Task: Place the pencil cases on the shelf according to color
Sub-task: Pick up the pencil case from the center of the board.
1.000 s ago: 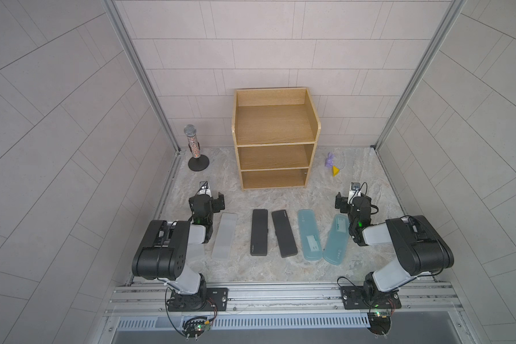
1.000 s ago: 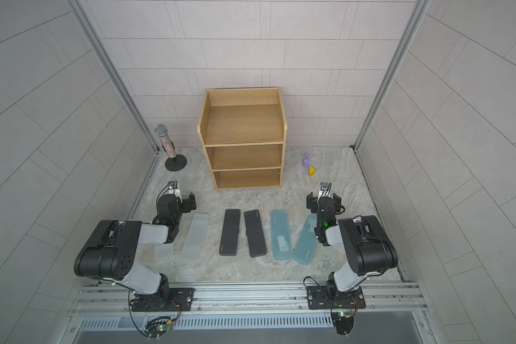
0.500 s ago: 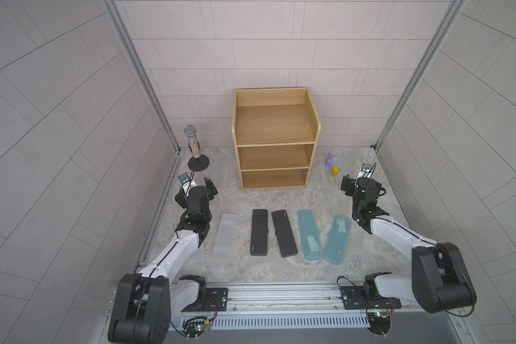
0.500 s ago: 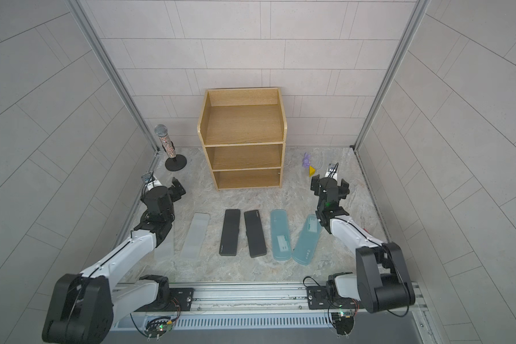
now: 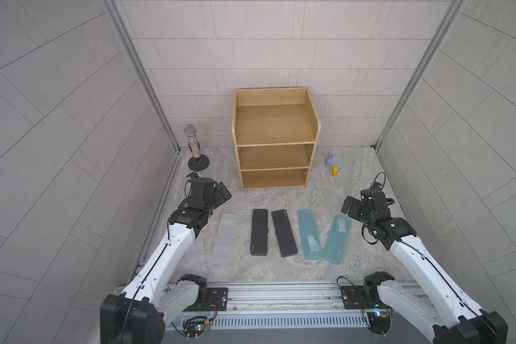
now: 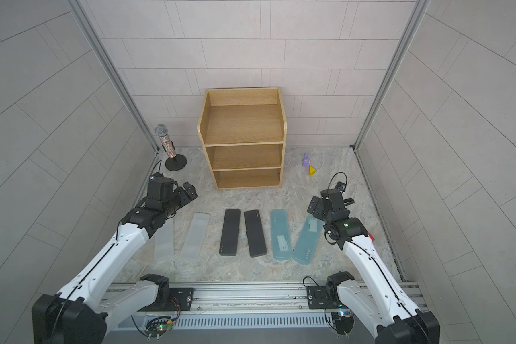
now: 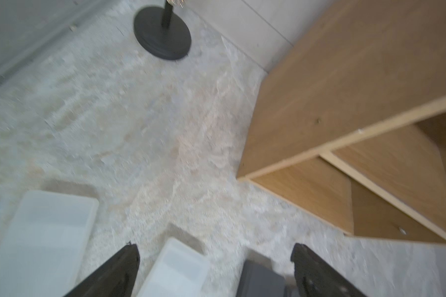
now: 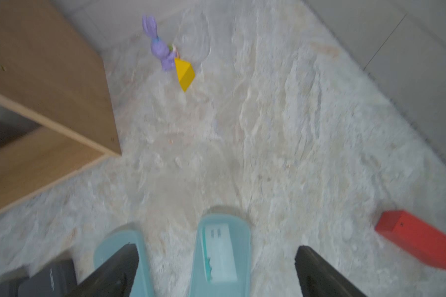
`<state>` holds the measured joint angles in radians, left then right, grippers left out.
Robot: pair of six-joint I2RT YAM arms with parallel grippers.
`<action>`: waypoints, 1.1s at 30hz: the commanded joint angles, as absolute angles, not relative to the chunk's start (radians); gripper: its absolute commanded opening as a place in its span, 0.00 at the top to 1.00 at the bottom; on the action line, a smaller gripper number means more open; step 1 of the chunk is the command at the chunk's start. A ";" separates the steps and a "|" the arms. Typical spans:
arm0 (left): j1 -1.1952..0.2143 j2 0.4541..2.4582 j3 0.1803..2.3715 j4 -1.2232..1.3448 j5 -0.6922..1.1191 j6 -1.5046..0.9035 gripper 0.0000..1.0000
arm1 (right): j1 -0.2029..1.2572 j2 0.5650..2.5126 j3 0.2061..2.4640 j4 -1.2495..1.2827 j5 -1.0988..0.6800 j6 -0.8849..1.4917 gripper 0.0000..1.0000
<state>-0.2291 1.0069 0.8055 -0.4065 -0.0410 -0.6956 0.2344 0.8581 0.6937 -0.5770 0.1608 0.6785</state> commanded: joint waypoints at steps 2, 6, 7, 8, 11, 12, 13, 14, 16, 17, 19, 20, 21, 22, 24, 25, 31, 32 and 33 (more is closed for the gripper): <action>-0.280 0.956 0.779 -0.547 0.038 -0.697 0.00 | 0.360 0.838 0.655 -0.772 0.198 0.854 0.00; -0.315 0.990 0.796 -0.608 0.071 -0.669 0.00 | 0.478 0.895 0.630 -0.813 0.213 0.944 0.00; -0.324 0.991 0.800 -0.623 0.071 -0.661 0.00 | 0.515 0.911 0.629 -0.820 0.223 0.965 0.00; -0.329 0.989 0.803 -0.628 0.075 -0.652 0.00 | 0.541 0.920 0.629 -0.829 0.233 0.988 0.00; -0.333 0.987 0.804 -0.634 0.106 -0.626 0.00 | 0.614 0.936 0.575 -0.828 0.243 1.061 0.00; -0.333 0.994 0.806 -0.634 0.118 -0.617 0.00 | 0.633 0.943 0.563 -0.828 0.241 1.087 0.00; -0.333 1.006 0.806 -0.634 0.124 -0.612 0.00 | 0.647 0.950 0.553 -0.823 0.238 1.105 0.00; -0.333 1.018 0.808 -0.634 0.131 -0.615 0.00 | 0.660 0.959 0.541 -0.816 0.235 1.122 0.00; -0.335 1.039 0.813 -0.620 0.156 -0.612 0.00 | 0.675 0.978 0.529 -0.807 0.232 1.145 0.00; -0.334 1.044 0.816 -0.616 0.157 -0.611 0.00 | 0.679 0.986 0.524 -0.795 0.230 1.148 0.00; -0.334 1.046 0.821 -0.615 0.162 -0.606 0.00 | 0.681 0.998 0.519 -0.769 0.230 1.152 0.00; -0.335 1.045 0.822 -0.614 0.166 -0.603 0.00 | 0.681 1.005 0.520 -0.754 0.229 1.150 0.00; -0.335 1.042 0.823 -0.612 0.168 -0.602 0.00 | 0.681 1.012 0.521 -0.743 0.226 1.149 0.00; -0.335 1.039 0.822 -0.611 0.169 -0.601 0.00 | 0.681 1.026 0.522 -0.731 0.221 1.149 0.00; -0.335 1.037 0.821 -0.608 0.170 -0.603 0.00 | 0.681 1.056 0.523 -0.713 0.201 1.144 0.00; -0.335 1.037 0.819 -0.606 0.171 -0.603 0.00 | 0.682 1.074 0.522 -0.707 0.195 1.145 0.00; -0.334 1.051 0.823 -0.605 0.195 -0.600 0.00 | 0.692 1.121 0.496 -0.677 0.199 1.155 0.03; -0.335 1.051 0.823 -0.601 0.200 -0.600 0.00 | 0.692 1.119 0.491 -0.676 0.201 1.156 0.03; -0.335 1.050 0.822 -0.601 0.200 -0.601 0.00 | 0.692 1.118 0.489 -0.678 0.204 1.153 0.04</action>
<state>-0.3298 1.0496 0.7982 -0.5995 0.1871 -0.6128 0.6872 1.1191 0.5072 -0.6743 0.1867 1.1389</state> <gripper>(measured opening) 0.996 0.964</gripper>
